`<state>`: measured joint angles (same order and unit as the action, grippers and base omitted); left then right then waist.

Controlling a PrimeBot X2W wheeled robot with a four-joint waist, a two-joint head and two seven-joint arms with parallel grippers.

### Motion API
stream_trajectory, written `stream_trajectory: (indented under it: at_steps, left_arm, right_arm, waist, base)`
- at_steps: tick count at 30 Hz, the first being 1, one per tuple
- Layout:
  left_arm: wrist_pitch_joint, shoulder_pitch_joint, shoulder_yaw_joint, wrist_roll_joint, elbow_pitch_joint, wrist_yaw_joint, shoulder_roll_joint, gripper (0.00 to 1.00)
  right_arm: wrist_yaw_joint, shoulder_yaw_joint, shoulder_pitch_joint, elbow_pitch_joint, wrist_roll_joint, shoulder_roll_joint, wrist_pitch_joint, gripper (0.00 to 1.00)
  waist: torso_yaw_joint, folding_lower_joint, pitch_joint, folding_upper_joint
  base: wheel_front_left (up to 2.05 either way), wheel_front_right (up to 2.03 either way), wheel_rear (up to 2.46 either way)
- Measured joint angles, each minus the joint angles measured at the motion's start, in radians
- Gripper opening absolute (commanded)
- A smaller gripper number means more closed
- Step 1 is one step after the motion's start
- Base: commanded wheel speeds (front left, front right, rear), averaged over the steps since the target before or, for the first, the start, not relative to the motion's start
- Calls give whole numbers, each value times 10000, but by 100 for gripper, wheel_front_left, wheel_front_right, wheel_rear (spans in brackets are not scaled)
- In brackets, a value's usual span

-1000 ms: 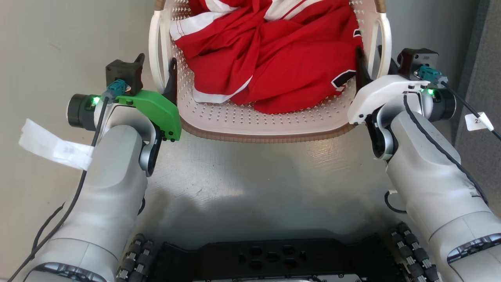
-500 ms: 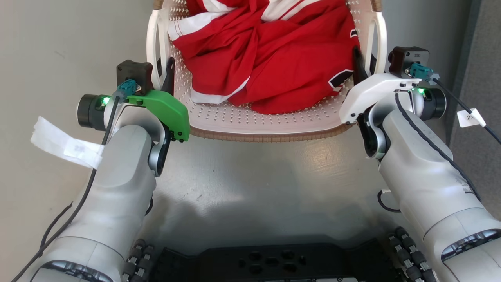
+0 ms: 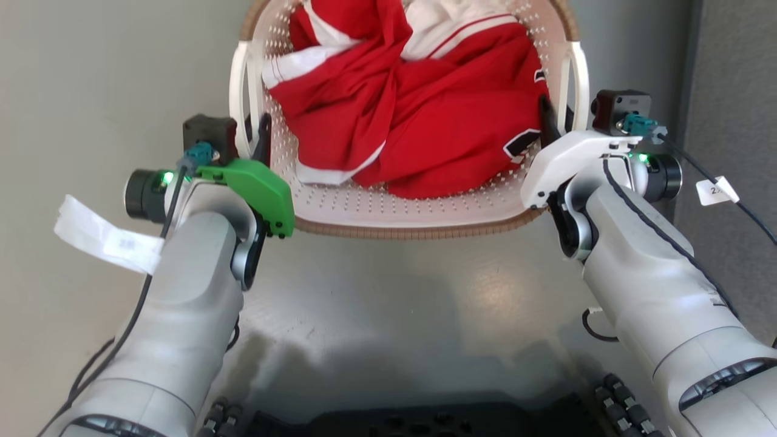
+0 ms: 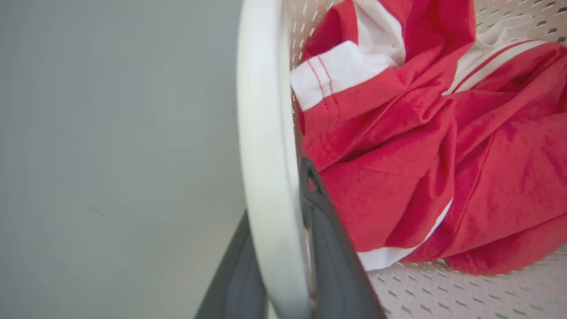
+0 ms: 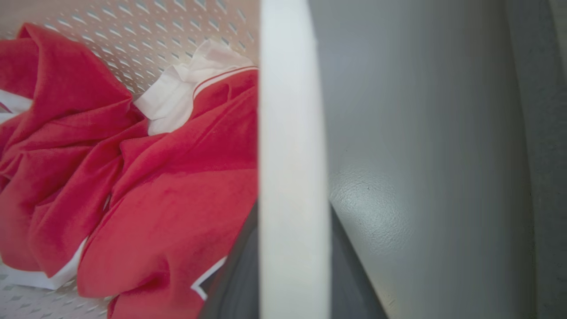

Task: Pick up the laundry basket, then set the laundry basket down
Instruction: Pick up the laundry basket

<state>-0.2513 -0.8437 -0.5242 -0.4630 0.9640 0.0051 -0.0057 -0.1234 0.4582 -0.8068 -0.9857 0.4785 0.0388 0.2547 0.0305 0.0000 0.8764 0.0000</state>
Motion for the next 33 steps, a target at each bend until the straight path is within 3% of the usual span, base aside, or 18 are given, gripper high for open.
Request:
stream_trajectory:
  at_steps: [12,33]
  left_arm:
    - [0,1017,-238,-451,499,-59,-98,0]
    - [426,3120,-888,-1509,1676,-537,-184,0]
  right_arm:
    - [178,616,694,-717,598,-113,-35,0]
    - [633,1825,2742,-1193,2013,-299,-1630,0]
  waist:
    - [-69,0,-1299,0]
    - [-114,-1,-4289,0]
  base:
    - [0,0,0]
    - [0,0,0]
